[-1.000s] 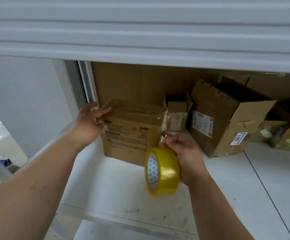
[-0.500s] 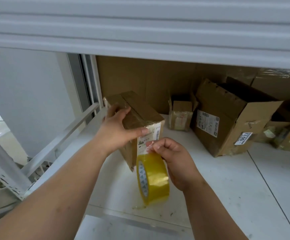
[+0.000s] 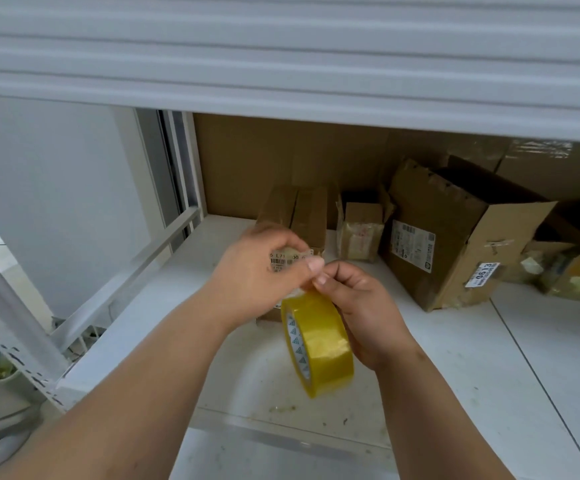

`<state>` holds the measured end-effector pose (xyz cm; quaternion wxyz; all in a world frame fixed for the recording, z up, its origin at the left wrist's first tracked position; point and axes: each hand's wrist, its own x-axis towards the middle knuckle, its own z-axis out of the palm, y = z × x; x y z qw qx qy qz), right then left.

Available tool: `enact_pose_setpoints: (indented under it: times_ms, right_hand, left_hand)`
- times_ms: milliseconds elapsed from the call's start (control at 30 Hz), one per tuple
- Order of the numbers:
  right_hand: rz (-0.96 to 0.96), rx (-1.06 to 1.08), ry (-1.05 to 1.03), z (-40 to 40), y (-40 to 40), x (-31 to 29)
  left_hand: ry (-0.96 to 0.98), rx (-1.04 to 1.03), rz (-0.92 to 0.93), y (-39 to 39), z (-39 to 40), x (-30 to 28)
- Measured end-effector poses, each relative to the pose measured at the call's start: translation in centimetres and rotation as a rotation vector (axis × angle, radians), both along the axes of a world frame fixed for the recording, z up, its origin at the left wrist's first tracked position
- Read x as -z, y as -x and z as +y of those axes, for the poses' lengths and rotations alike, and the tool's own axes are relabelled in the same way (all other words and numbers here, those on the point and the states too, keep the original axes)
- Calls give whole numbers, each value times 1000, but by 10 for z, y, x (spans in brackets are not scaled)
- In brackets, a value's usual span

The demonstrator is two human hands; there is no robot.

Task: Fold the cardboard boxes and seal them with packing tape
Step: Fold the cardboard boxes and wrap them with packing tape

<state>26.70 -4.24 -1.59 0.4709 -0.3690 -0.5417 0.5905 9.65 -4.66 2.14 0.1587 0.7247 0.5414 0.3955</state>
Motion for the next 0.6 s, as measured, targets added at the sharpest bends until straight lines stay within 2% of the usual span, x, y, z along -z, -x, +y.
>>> enact_pose_setpoints:
  times_ms: [67,133,333,467,533,600]
  right_hand:
    - [13,2,-8,-1,0,0]
    - [9,15,-41,-1,-1,2]
    - [-142,145,-112,-11,3,6]
    - [-248,260,-182,-17,9,9]
    - [-243,258,-154,-18,7,12]
    - [-182,228,-72,-20,-4,15]
  left_hand:
    - [203,87,-12,-6,-9,-2]
    - [270,58,-25,-8,-11,-1]
    - [180,-106,149,-12,-13,3]
    - [112,-200,199,-14,-15,8]
    - [82,-240,155,-14,-16,11]
    - [93,-300,2,-9,-17,15]
